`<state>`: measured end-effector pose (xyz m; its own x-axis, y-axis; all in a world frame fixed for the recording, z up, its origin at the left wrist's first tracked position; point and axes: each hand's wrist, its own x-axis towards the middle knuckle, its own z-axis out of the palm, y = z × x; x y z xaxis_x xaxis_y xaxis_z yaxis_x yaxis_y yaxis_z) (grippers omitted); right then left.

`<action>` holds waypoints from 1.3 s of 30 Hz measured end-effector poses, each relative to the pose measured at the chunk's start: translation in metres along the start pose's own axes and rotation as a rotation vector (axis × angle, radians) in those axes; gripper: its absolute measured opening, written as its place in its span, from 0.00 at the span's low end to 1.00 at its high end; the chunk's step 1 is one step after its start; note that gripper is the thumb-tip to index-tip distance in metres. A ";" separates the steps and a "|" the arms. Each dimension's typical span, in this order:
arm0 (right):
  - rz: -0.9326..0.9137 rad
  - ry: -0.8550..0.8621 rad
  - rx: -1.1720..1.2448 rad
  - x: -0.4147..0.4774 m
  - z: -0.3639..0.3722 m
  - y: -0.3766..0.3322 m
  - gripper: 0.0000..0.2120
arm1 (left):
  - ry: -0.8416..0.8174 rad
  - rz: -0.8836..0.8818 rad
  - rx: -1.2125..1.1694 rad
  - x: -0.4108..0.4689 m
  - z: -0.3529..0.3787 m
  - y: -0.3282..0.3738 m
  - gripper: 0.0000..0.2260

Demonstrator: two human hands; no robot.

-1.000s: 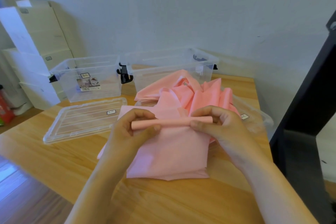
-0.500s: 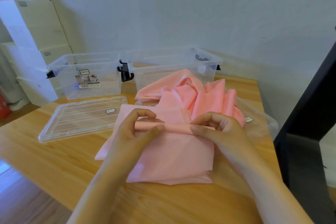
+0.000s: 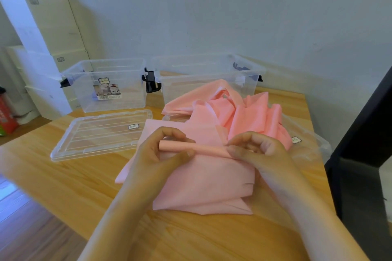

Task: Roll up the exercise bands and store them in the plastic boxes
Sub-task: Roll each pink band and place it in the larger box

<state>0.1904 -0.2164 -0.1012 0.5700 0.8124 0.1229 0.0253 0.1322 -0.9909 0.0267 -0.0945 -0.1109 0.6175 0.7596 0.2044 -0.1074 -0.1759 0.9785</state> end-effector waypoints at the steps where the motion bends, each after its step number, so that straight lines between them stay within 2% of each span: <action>1: -0.026 0.005 -0.014 0.000 0.000 -0.001 0.05 | -0.007 -0.028 0.001 -0.001 0.001 0.001 0.08; 4: -0.066 0.015 -0.005 -0.001 -0.001 -0.003 0.07 | -0.005 -0.051 0.025 -0.004 0.004 0.001 0.11; 7: -0.076 0.000 0.003 -0.002 -0.003 -0.004 0.10 | 0.013 -0.039 0.008 -0.002 0.005 0.002 0.10; 12: 0.043 -0.029 -0.013 -0.002 -0.004 -0.002 0.14 | 0.021 0.037 0.024 0.001 0.003 0.001 0.12; 15: 0.054 -0.002 0.007 -0.001 -0.004 0.000 0.11 | 0.049 0.073 0.016 0.000 0.002 0.001 0.12; 18: -0.012 0.014 -0.022 0.000 -0.004 -0.001 0.05 | 0.039 0.039 0.031 -0.001 0.003 0.001 0.11; 23: -0.101 0.003 0.003 -0.002 -0.003 -0.003 0.08 | 0.029 -0.004 0.055 -0.001 0.007 0.000 0.10; 25: -0.073 -0.018 0.002 -0.002 -0.004 -0.002 0.08 | 0.035 0.034 0.041 0.000 0.006 0.000 0.07; 30: 0.031 -0.037 -0.017 -0.001 -0.005 0.001 0.06 | 0.066 0.137 0.063 -0.001 0.002 0.004 0.09; 35: -0.045 0.003 0.023 0.001 -0.003 -0.001 0.07 | 0.031 0.007 0.032 -0.004 0.005 0.005 0.09; 39: -0.069 -0.020 0.033 -0.001 -0.004 -0.003 0.09 | 0.054 0.053 0.040 -0.005 0.006 0.008 0.07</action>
<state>0.1926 -0.2196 -0.0990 0.5511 0.8119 0.1926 0.0366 0.2071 -0.9776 0.0275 -0.1034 -0.1046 0.5688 0.7811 0.2577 -0.1064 -0.2408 0.9647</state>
